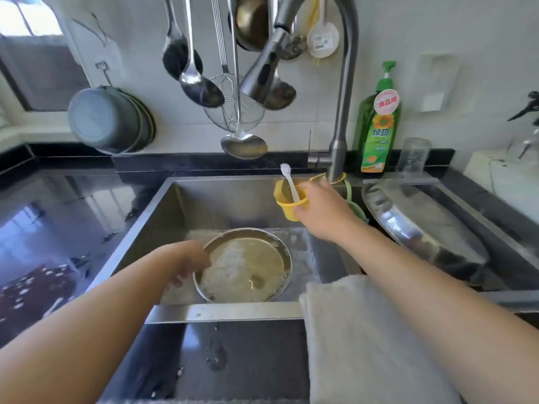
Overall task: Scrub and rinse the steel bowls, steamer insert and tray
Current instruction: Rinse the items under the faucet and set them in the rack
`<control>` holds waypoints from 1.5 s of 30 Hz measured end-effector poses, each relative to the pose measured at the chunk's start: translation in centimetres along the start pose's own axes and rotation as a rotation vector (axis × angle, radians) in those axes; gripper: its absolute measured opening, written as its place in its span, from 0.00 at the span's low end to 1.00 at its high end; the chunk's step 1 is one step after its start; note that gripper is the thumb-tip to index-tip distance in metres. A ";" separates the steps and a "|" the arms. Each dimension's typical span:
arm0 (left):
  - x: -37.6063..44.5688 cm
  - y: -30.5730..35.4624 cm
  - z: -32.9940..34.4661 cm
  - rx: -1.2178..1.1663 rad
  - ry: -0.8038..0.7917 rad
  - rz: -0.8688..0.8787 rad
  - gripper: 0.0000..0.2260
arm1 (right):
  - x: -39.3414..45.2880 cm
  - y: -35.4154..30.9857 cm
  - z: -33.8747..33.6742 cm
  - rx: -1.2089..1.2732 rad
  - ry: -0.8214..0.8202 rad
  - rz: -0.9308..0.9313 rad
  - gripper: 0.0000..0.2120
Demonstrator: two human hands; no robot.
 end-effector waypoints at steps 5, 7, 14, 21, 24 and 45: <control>3.5 -0.9 1.0 -0.129 -0.171 -0.148 0.30 | 0.9 2.2 4.9 0.125 0.002 -0.048 0.18; 4.7 -0.7 2.2 -0.236 -0.228 -0.185 0.31 | 1.4 3.1 5.4 0.172 0.013 -0.074 0.16; 7.0 -1.6 4.5 -0.505 -0.240 -0.275 0.20 | 2.8 4.6 5.4 0.260 0.071 -0.042 0.15; 5.9 -0.5 2.8 -0.622 0.066 -0.175 0.05 | 2.8 5.1 5.3 0.258 0.081 -0.024 0.15; 5.4 -0.2 2.5 -0.614 0.154 -0.137 0.05 | 2.7 5.1 5.4 0.252 0.079 -0.024 0.15; -8.1 3.2 -8.8 0.534 0.792 0.509 0.06 | 2.7 2.0 3.3 0.073 0.074 0.033 0.17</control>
Point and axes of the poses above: each hand's wrist, its own x-axis towards the middle knuckle, its own z-axis out of the palm, y = z × x, the point moved 1 cm from there along x, towards the middle knuckle, and after that the axes turned 7 degrees about x, right-handed, at the moved point
